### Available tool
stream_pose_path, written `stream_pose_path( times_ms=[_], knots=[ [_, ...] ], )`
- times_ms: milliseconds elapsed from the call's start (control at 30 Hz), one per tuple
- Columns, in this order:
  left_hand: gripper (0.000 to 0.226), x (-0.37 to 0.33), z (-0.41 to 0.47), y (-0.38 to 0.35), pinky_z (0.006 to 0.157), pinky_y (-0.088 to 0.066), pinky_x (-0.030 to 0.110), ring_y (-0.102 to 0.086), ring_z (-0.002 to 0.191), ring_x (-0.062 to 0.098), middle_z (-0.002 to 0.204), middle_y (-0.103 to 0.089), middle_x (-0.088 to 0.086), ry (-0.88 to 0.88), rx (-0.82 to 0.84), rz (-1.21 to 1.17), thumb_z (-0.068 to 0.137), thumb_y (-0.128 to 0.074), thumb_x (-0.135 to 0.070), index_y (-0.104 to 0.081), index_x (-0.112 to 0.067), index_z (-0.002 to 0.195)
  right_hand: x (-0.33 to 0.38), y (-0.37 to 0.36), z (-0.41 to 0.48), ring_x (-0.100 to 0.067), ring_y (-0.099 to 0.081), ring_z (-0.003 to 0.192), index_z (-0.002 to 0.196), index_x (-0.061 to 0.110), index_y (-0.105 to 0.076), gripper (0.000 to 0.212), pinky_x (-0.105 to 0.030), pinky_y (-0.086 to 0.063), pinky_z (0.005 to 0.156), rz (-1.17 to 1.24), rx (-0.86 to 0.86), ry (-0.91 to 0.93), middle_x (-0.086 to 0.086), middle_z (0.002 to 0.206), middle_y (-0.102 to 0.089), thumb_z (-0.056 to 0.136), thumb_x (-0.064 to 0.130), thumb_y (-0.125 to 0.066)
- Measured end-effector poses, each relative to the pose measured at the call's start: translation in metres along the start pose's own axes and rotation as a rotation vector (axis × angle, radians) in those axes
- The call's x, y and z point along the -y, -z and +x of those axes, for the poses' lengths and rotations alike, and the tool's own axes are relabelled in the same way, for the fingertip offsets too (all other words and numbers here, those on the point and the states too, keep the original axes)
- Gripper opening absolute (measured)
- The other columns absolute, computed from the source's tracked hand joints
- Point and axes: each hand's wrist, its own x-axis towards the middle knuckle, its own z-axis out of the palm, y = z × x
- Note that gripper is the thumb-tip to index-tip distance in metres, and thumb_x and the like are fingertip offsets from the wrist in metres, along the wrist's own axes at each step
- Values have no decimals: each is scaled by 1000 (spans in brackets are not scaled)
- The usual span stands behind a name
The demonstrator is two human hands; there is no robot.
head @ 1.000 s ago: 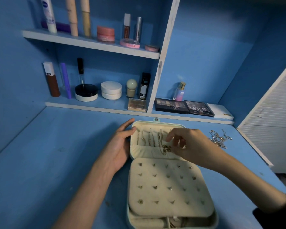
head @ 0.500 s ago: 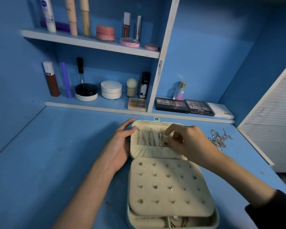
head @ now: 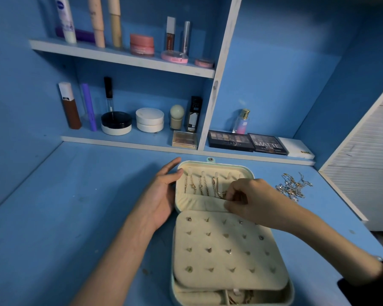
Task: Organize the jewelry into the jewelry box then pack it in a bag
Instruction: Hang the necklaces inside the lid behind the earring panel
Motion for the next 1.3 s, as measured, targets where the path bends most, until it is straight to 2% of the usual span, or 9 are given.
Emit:
stream_pose_path(
  times_ms=[200,367,433,567,667,800,933,1033,1300],
  knots=[
    [43,0,0,0,60,-52,29,-65,83,18,89,-71,6,-6,8,7,94,-46,-4,-49,-19,135,-2,-2,0,-4,-49,62,101,27,-52,17,-15,-39,57,11,-13,17,9,71,-56,87,21,-60],
    [43,0,0,0,58,-54,29,-67,80,17,85,-73,5,-5,13,2,94,-46,-3,-49,-19,134,-4,1,-1,-3,-47,59,75,26,-57,13,-15,-38,57,-25,-28,67,8,68,-55,85,19,-60],
    [43,0,0,0,58,-54,29,-67,80,18,86,-72,5,-3,14,0,94,-46,-3,-49,-19,134,-4,2,-1,-4,-47,60,86,24,-59,5,-17,-38,59,-3,-27,68,6,71,-58,86,20,-61],
    [43,0,0,0,56,-56,27,-68,77,17,84,-73,5,-1,18,-4,94,-46,-3,-49,-19,134,-6,0,-1,-5,-47,59,116,29,-54,29,-18,-40,61,24,-31,78,3,70,-56,88,21,-59],
    [43,0,0,0,56,-56,27,-67,77,17,84,-73,5,0,14,-7,94,-46,-3,-49,-19,134,-6,-1,-1,-2,-46,57,124,27,-55,36,-15,-39,59,33,-51,76,4,63,-50,89,19,-57],
    [43,0,0,0,59,-54,31,-66,80,18,87,-72,6,4,11,-3,94,-46,-3,-49,-19,134,-5,-2,-2,-6,-46,55,118,26,-64,31,-14,-39,57,8,-96,88,4,66,-54,88,20,-58],
    [43,0,1,0,61,-52,32,-65,83,19,88,-71,6,4,6,2,95,-45,-4,-49,-19,134,-5,0,-5,-11,-57,73,106,25,-71,22,-16,-42,66,-1,-98,117,2,86,-66,87,22,-60],
    [43,0,0,0,61,-52,32,-65,83,19,86,-72,6,-1,10,1,95,-45,-4,-50,-19,134,-5,1,-5,-9,-54,67,102,25,-71,19,-14,-40,61,17,-96,112,3,77,-64,87,22,-61],
    [43,0,2,1,67,-51,34,-64,86,20,90,-71,7,-6,13,0,94,-46,-3,-49,-19,134,-6,-1,-3,-7,-46,54,122,25,-62,34,-14,-39,56,56,-94,78,7,61,-51,89,21,-59]
  ],
)
